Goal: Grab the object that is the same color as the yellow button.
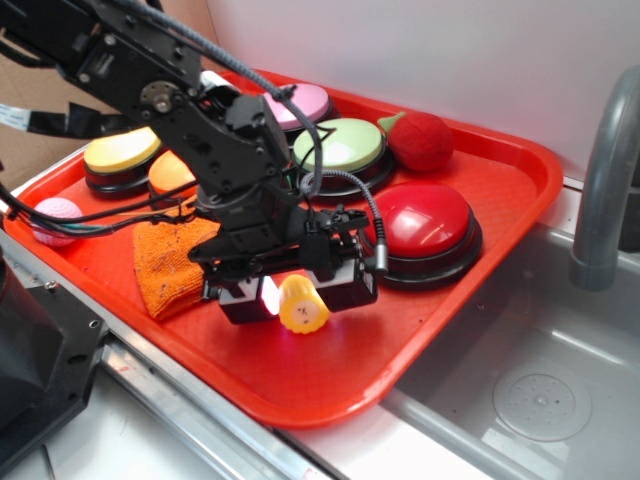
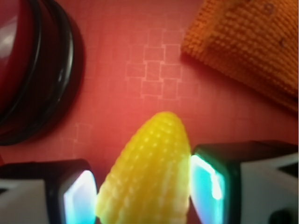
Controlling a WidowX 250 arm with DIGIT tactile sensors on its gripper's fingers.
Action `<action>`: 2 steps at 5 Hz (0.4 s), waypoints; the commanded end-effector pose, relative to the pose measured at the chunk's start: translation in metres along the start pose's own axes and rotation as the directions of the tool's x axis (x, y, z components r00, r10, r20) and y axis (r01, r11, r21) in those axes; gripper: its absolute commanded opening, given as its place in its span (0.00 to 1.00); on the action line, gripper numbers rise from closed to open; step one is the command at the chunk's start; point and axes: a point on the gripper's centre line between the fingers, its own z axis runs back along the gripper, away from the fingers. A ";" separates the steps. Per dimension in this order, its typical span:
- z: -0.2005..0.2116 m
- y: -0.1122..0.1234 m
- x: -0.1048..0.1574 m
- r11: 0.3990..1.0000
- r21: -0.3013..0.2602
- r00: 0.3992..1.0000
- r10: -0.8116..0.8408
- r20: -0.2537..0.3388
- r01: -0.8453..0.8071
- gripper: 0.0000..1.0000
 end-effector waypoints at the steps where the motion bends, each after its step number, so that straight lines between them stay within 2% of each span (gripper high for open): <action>1: 0.045 0.007 0.028 0.986 0.064 0.988 -0.156 0.006 0.156 0.00; 2: 0.062 0.016 0.048 0.974 0.089 0.978 -0.207 -0.029 0.209 0.00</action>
